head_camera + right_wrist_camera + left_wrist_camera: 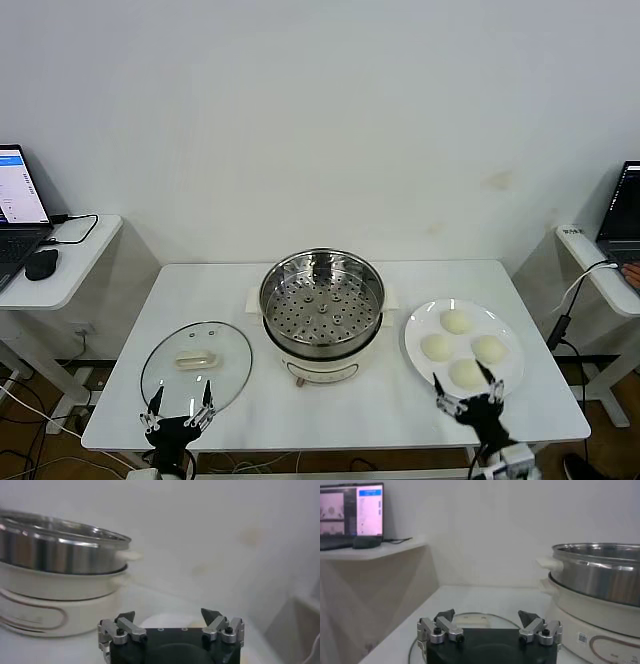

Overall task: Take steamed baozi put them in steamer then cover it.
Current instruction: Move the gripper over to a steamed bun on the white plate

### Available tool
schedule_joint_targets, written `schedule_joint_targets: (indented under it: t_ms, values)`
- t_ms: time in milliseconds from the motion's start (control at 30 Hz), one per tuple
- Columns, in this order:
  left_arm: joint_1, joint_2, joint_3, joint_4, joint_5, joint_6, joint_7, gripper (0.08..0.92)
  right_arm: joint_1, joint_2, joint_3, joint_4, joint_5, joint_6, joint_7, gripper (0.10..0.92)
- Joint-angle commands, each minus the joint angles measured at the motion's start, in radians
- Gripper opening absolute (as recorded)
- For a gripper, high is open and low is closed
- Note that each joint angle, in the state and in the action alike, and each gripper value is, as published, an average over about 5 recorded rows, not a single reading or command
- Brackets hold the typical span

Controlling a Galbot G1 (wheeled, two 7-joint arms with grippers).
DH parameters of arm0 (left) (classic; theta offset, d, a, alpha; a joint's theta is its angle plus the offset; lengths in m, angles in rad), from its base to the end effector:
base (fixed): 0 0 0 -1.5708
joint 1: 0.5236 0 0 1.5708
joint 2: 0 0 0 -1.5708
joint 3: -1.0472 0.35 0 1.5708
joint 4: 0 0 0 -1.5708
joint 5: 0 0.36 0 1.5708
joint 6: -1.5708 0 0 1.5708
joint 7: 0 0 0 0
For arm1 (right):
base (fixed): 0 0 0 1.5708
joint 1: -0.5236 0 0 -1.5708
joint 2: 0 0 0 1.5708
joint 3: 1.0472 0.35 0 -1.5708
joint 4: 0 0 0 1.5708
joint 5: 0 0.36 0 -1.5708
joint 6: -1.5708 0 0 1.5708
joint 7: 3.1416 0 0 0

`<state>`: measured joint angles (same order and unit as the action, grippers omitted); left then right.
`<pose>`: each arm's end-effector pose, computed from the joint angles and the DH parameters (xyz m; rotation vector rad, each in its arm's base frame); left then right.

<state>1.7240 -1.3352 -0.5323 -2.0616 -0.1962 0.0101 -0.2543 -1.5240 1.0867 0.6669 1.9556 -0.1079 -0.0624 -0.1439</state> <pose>0.1381 0.0448 -0.3350 0.2201 -2.9305 -0.0482 0.2163 -0.1422 -0.3008 0.2912 -2.8404 0.8824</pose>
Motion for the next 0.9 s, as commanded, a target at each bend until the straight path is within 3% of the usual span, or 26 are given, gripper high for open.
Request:
schedule_joint_targets:
  t_ms: [33,433,900]
  values:
    - [-0.018,0.003,-0.015,0.004,0.036,0.012,-0.038,0.823,0.202,-0.253,0.029,-0.075,-0.192,-0.126,-0.158,0.823]
    - [-0.022,0.010,-0.025,0.017,0.056,0.014,-0.057,0.823,0.677,-0.613,-0.335,-0.357,-0.184,-0.181,-0.550,0.823]
    - [-0.014,0.027,-0.038,0.006,0.072,0.029,-0.071,0.823,1.248,-0.619,-0.989,-0.628,-0.060,-0.108,-0.896,0.823]
